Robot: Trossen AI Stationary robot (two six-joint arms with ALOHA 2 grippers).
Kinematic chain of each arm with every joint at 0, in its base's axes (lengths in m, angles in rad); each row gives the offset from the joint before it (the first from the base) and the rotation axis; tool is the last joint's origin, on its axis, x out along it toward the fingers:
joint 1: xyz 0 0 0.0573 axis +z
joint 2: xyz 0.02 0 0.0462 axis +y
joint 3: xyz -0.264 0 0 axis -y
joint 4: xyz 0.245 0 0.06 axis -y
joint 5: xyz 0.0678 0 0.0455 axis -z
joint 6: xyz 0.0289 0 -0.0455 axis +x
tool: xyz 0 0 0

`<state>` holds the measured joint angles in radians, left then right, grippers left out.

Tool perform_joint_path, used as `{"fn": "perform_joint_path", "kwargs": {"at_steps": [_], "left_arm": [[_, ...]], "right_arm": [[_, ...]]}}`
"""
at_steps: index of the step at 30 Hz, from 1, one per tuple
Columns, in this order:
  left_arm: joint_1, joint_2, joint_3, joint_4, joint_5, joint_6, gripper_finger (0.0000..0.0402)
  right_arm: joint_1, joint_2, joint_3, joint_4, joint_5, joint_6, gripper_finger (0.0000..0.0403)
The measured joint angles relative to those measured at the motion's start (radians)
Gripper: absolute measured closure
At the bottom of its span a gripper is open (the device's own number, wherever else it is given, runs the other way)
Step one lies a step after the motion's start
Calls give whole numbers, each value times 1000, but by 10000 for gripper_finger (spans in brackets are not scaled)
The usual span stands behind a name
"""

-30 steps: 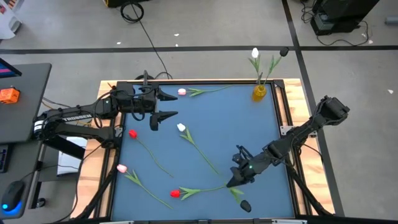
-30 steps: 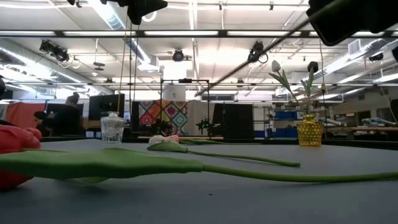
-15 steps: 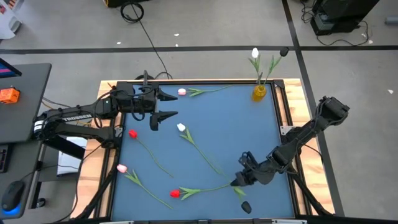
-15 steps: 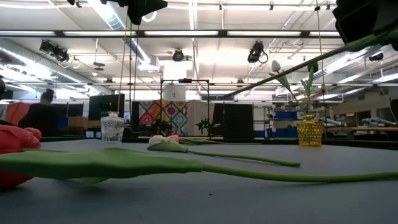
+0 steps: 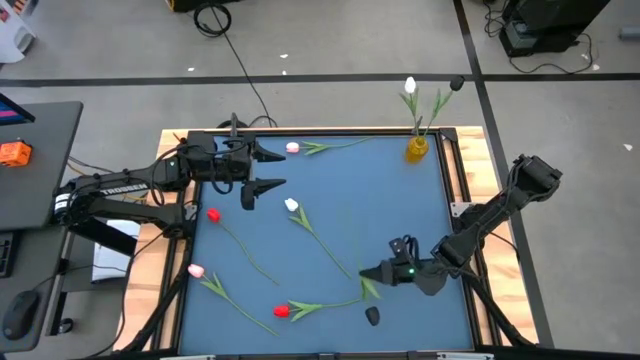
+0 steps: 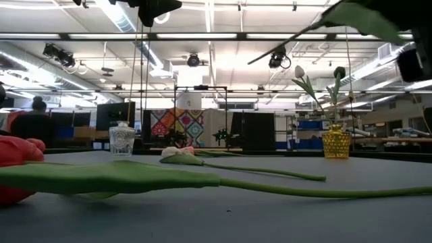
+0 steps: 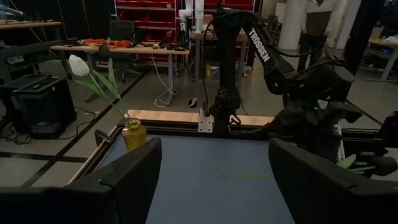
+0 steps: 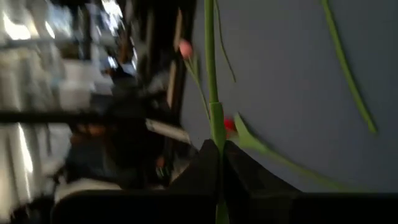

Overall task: Sort flowers into vase by color
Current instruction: Put the black tulip into the yellow vase

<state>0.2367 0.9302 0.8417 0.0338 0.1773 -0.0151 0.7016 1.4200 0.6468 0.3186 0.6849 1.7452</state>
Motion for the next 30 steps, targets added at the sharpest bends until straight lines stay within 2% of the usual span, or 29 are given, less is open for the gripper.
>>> {"fn": "perform_joint_path", "kwargs": {"at_steps": [5,10,14,18,22,26,30], "left_arm": [[0,0,0,0,0,-49,99],[0,0,0,9,0,-125,99],[3,0,0,23,0,-127,99],[2,0,0,53,0,-142,99],[2,0,0,99,0,-305,99],[2,0,0,105,0,-449,99],[2,0,0,106,0,-478,99]], "right_arm": [[0,0,0,-5,133,41,385],[-15,0,0,0,154,62,385],[-59,-1,0,1,96,55,385],[-117,-34,0,0,-29,-27,385],[-171,-117,0,-22,-78,-180,385],[-229,-233,0,-144,-126,-295,385],[-261,-348,0,-330,-185,-335,385]]}}
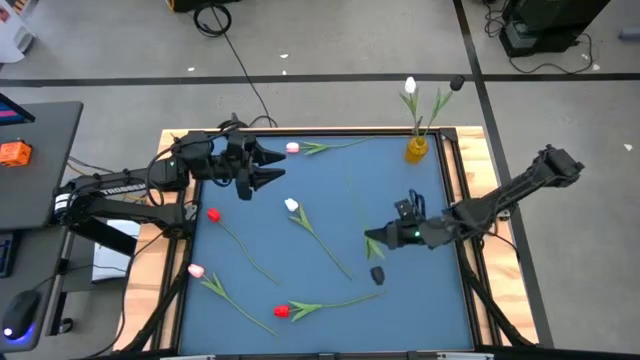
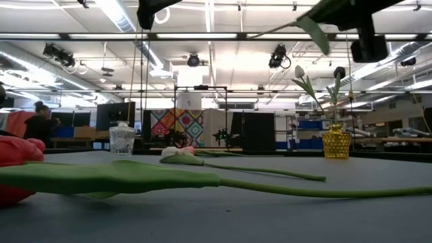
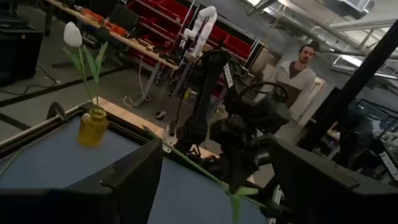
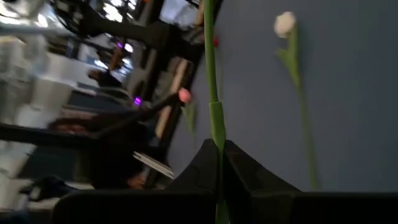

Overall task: Sort flowers into vase by color
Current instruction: Put the black tulip into the yellow vase

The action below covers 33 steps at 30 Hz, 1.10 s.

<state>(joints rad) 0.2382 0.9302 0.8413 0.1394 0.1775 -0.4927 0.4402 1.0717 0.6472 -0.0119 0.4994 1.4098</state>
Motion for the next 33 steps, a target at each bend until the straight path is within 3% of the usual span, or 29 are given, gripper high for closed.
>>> {"fn": "perform_joint_path", "kwargs": {"at_steps": [4,9,16,20,28,33], "left_arm": [[0,4,0,-1,-56,-3,99],[-45,87,0,16,-108,0,99],[-187,317,8,230,-131,15,99],[-228,401,84,169,-151,37,99],[-297,497,309,-95,-212,316,99],[-299,530,388,-137,-249,395,99]], "right_arm": [[-44,-84,0,-118,-102,-56,385],[-146,-133,0,-115,-308,-211,385],[-287,-87,0,-118,-624,-342,385],[-327,-45,0,-116,-787,-359,385],[-358,-24,0,-60,-811,-316,385],[-367,-2,0,-25,-781,-270,384]]}}
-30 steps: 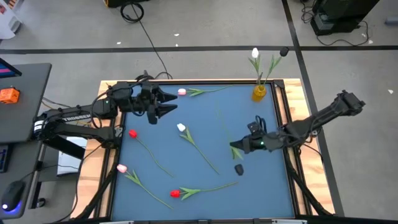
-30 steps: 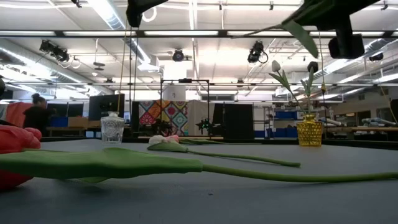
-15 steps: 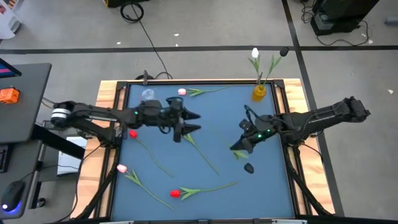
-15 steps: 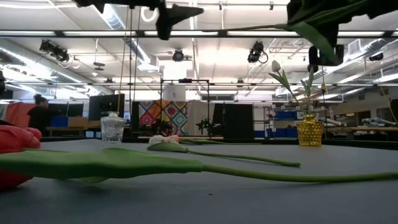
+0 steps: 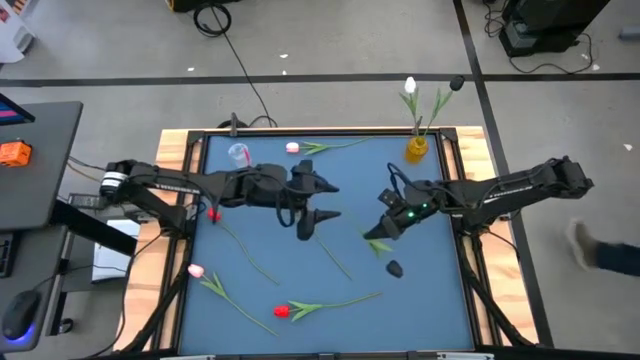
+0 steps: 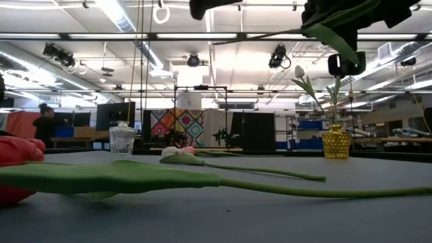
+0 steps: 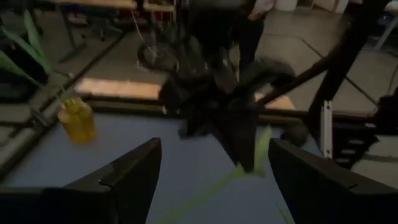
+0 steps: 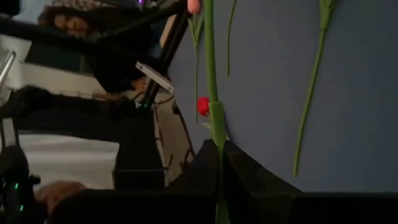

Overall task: Sort flowers into vase by color
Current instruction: Put the black tulip into the yellow vase

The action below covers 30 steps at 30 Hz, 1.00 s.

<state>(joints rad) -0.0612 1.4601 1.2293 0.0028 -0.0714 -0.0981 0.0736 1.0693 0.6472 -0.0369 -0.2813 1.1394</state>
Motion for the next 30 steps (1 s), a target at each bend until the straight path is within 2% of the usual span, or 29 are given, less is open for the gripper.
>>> {"fn": "perform_joint_path", "kwargs": {"at_steps": [16,25,30], "left_arm": [[-29,123,17,-15,-4,177,99],[-28,122,16,-62,-54,330,102],[-16,139,16,-55,-57,454,121]], "right_arm": [[-12,204,0,291,-35,226,372],[-62,249,1,436,-57,283,369],[-90,256,1,470,-61,322,370]]}}
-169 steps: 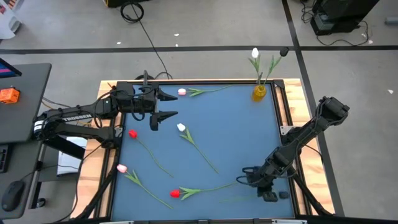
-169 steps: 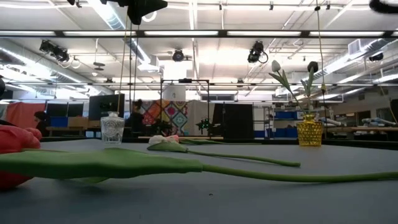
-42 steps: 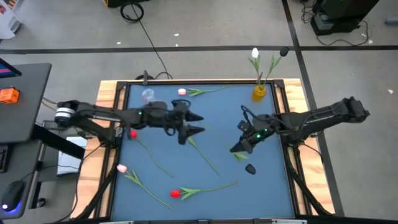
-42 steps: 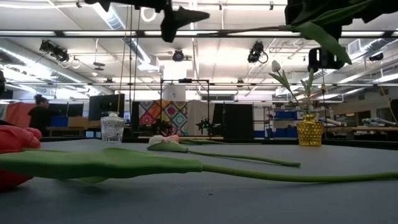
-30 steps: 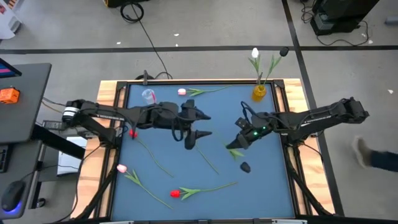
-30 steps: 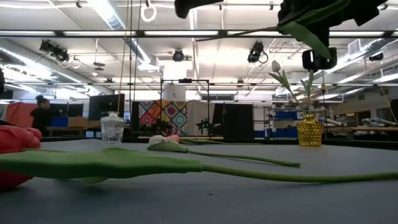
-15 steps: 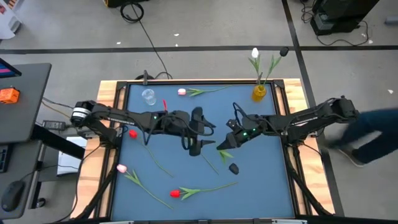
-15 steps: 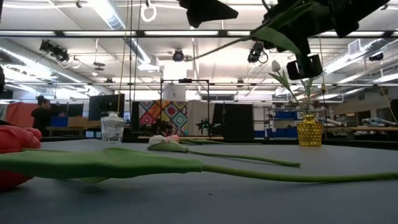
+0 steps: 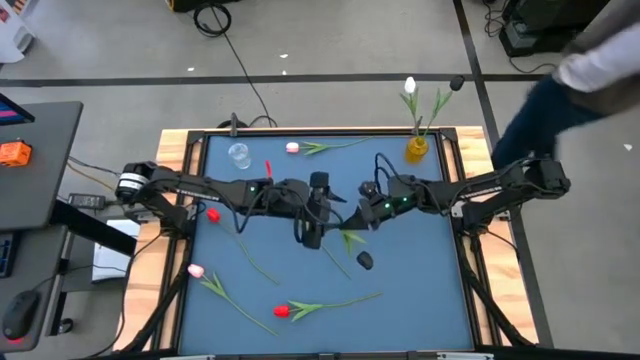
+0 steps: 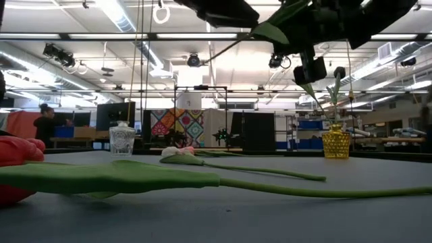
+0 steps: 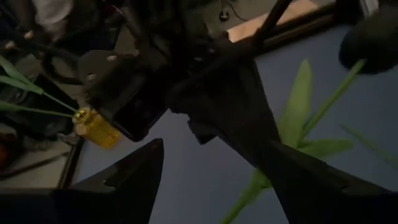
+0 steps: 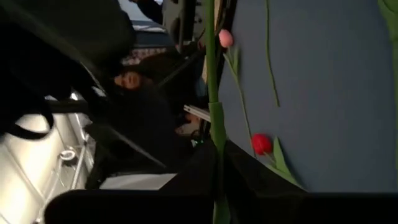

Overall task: Sort flowers into vase by color
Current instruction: Put the black tulip into the yellow vase

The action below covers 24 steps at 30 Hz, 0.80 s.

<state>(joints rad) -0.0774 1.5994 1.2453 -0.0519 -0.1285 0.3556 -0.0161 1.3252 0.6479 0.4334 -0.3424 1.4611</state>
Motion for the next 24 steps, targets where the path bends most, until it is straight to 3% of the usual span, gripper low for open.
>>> {"fn": "perform_joint_path", "kwargs": {"at_steps": [11,18,24], "left_arm": [[62,42,0,108,-9,116,159],[41,40,0,0,-51,236,159],[47,-26,12,-47,-56,245,159]], "right_arm": [[-32,0,0,28,-50,134,373],[-44,-3,-2,41,-70,184,371],[-65,-3,-1,46,-32,208,375]]}}
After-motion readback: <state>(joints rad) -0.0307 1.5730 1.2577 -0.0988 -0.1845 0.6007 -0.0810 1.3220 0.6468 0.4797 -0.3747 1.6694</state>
